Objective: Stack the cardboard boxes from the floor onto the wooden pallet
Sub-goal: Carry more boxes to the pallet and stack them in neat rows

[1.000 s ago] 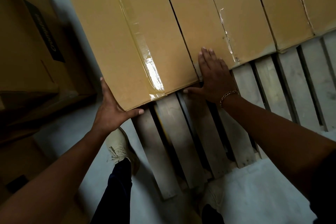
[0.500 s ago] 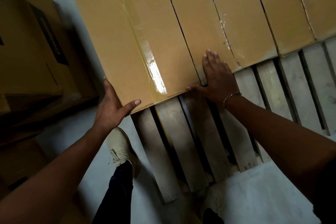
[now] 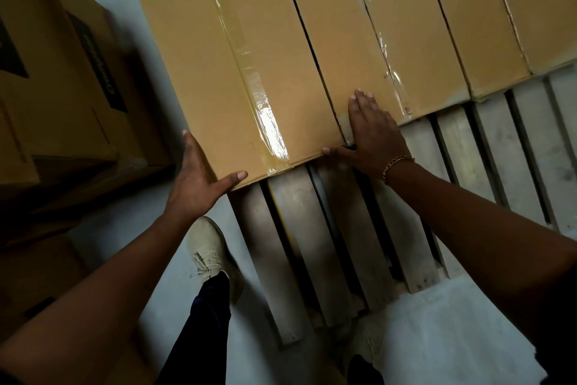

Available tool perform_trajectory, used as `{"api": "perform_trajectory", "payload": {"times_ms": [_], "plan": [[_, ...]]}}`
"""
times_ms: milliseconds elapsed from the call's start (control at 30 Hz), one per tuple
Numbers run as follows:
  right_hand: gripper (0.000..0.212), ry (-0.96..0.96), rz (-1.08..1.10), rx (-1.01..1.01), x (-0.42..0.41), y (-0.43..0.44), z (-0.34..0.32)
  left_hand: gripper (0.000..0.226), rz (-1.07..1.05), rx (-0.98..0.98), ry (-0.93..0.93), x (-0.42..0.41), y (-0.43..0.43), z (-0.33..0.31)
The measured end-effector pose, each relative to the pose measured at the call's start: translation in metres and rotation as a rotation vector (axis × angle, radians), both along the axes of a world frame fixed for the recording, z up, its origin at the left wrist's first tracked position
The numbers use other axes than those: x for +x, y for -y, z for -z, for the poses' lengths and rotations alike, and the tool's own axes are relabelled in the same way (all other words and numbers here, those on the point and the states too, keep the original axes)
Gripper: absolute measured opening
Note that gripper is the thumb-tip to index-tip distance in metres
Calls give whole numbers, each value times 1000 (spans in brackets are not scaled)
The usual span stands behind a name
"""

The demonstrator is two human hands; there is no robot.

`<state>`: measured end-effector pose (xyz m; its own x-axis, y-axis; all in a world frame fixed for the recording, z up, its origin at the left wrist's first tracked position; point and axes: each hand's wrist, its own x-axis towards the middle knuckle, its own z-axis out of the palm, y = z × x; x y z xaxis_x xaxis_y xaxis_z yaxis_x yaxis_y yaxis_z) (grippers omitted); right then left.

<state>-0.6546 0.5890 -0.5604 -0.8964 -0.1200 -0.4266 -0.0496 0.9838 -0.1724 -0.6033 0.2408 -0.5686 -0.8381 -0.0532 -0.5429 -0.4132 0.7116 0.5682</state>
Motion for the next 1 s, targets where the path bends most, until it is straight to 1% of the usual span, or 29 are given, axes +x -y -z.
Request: {"api": "perform_trajectory", "payload": {"times_ms": [133, 233, 300, 467, 600, 700, 867, 1000], "plan": [[115, 10, 33, -22, 11, 2, -23, 130, 40, -145, -30, 9, 2, -24], [115, 33, 75, -79, 18, 3, -52, 123, 97, -215, -44, 13, -1, -56], [112, 58, 110, -130, 23, 6, -79, 117, 103, -232, -44, 16, -4, -83], [96, 74, 146, -246, 38, 17, -155, 109, 49, -243, -72, 28, -20, -161], [93, 117, 144, -322, 52, 28, -212, 104, 12, -235, -82, 52, -25, -226], [92, 167, 126, -383, 66, 35, -251, 100, -3, -236, -83, 84, -22, -274], [90, 182, 42, -411, 84, 40, -309, 106, -88, -276, -98, 139, -11, -336], [91, 173, -36, -423, 99, 42, -350, 91, -179, -300, -147, 179, -16, -385]]}}
